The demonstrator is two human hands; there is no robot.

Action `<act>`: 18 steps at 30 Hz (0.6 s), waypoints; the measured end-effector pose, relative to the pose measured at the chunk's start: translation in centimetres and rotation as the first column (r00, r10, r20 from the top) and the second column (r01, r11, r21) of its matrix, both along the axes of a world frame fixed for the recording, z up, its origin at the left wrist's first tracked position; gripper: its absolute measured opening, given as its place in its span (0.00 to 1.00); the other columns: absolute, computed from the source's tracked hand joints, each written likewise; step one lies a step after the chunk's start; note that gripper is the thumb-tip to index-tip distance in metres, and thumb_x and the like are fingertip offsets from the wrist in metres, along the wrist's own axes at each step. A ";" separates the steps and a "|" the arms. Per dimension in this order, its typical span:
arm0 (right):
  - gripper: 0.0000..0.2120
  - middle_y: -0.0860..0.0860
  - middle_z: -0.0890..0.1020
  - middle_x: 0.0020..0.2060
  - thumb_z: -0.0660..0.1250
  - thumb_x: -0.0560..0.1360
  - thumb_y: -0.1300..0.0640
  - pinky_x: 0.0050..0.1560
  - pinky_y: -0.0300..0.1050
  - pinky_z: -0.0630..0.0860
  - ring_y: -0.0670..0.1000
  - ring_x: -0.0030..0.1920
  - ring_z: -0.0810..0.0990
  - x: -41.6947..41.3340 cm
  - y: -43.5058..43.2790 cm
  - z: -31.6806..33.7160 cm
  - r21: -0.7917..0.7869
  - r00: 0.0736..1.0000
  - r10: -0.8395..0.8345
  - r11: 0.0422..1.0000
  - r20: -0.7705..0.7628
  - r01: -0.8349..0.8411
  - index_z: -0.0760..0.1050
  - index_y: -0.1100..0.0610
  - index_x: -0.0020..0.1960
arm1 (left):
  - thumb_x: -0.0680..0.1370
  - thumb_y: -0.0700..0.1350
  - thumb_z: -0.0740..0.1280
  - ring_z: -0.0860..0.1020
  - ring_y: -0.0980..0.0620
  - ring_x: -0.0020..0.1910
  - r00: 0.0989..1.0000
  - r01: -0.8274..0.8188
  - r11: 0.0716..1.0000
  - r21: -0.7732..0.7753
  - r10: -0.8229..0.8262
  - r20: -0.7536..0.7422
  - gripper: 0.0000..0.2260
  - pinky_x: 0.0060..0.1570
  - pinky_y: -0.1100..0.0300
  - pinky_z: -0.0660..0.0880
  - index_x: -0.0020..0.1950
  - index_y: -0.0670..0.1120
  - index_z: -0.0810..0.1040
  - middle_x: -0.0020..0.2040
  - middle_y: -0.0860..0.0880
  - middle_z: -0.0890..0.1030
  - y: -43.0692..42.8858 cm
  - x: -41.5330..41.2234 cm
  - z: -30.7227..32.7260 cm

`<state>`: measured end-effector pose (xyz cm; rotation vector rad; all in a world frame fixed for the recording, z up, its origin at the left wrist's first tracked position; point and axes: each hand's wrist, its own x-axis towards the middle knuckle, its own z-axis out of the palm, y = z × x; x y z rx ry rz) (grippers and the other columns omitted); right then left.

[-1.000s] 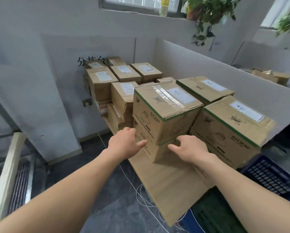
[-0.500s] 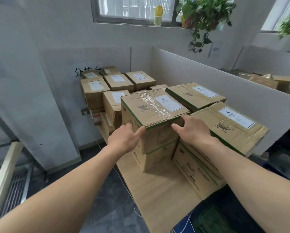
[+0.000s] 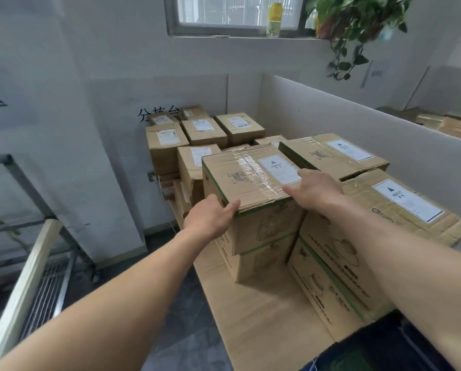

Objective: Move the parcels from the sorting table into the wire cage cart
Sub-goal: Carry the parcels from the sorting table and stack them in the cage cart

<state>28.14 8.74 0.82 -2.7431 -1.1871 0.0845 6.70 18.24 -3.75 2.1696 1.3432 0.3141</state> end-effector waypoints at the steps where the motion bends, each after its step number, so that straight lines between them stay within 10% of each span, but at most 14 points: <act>1: 0.29 0.52 0.79 0.64 0.61 0.77 0.34 0.64 0.57 0.71 0.57 0.64 0.76 0.3 0.3 -0.2 -0.005 1.000 0.003 1.000 -0.011 -0.003 0.71 0.52 0.70 | 0.80 0.66 0.57 0.72 0.52 0.49 1.000 -0.003 1.000 -0.005 0.003 0.004 0.29 0.44 0.54 0.69 0.70 0.45 0.70 0.64 0.47 0.78 0.1 0.2 0.0; 18: 0.41 0.54 0.78 0.64 0.67 0.69 0.29 0.61 0.56 0.71 0.61 0.64 0.74 0.0 2.7 -1.2 0.123 1.000 0.001 0.992 -0.011 0.000 0.67 0.47 0.76 | 0.82 0.50 0.64 0.78 0.47 0.58 0.945 -0.016 0.982 -0.186 0.076 0.319 0.14 0.54 0.56 0.76 0.63 0.44 0.78 0.65 0.46 0.80 -0.1 -0.6 1.0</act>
